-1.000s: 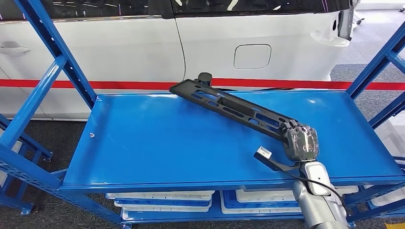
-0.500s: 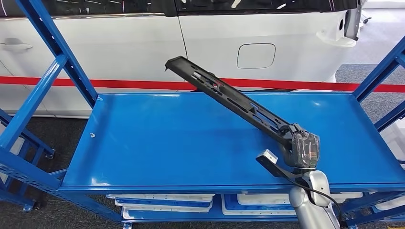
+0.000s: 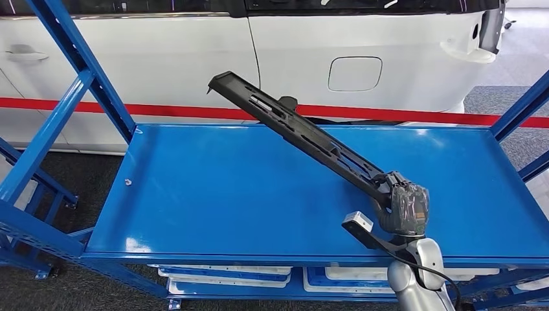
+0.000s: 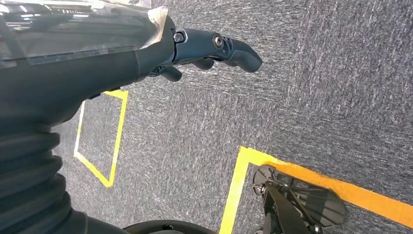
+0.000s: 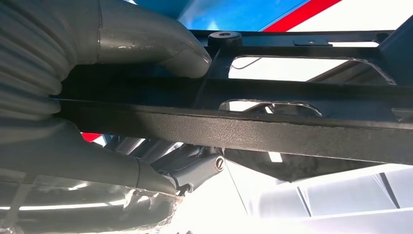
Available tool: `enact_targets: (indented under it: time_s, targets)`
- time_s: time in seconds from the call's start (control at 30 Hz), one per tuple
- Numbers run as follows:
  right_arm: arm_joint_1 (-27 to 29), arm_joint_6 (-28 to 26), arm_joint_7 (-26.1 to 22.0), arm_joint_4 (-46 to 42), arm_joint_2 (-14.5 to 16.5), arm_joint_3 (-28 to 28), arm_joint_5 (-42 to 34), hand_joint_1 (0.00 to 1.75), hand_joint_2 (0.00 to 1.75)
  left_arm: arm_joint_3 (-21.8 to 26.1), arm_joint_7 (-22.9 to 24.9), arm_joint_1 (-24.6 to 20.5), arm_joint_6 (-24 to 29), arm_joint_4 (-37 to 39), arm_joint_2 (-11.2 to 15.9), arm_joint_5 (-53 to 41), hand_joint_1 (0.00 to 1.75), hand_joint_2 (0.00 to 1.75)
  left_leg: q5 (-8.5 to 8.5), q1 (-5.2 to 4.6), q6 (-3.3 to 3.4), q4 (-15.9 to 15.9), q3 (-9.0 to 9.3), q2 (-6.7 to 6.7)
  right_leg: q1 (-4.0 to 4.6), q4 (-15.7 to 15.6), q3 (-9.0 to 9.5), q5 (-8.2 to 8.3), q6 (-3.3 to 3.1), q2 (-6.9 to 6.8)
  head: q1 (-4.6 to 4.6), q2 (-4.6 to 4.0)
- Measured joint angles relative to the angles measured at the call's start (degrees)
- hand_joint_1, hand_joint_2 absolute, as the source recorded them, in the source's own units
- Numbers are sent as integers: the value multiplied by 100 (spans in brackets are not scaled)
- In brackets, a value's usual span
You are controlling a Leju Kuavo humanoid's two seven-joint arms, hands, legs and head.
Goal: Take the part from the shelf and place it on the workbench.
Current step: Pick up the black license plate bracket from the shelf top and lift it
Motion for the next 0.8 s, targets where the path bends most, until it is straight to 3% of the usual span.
enact_targets:
  time_s: [0.13,0.27,0.4,0.5,0.67,0.8]
  targets:
    - [50,-14,-88,-76,1,28,-256,175,175,1,0,3,0,0,0,9,0,175,0,0,0,0,-5,-4,0,0,-6,0,0,-4,0,0]
    - [407,76,-697,-681,15,96,-1786,175,175,15,1,10,-19,0,1,31,0,175,3,0,0,1,-24,-39,0,0,-14,-9,12,-32,0,0]
    - [759,820,-1605,-1652,92,220,-4133,175,175,39,42,22,-21,0,2,45,0,175,5,0,0,-1,-33,-45,0,1,-22,-16,14,-41,-1,0]
    - [918,1510,-1989,-2278,201,273,-5455,175,175,50,98,23,39,0,2,50,0,175,4,0,0,-3,-35,-45,0,1,-25,-21,8,-41,-1,0]
    - [1134,2284,-2171,-2988,403,258,-6974,175,175,91,105,26,202,0,-1,88,0,175,4,-1,0,-3,-35,-47,0,1,-26,-22,6,-44,-1,0]
    - [1362,2645,-2239,-3430,504,221,-7365,175,175,126,57,31,209,0,2,96,0,175,4,-3,0,-3,-36,-47,0,1,-27,-22,6,-44,0,0]
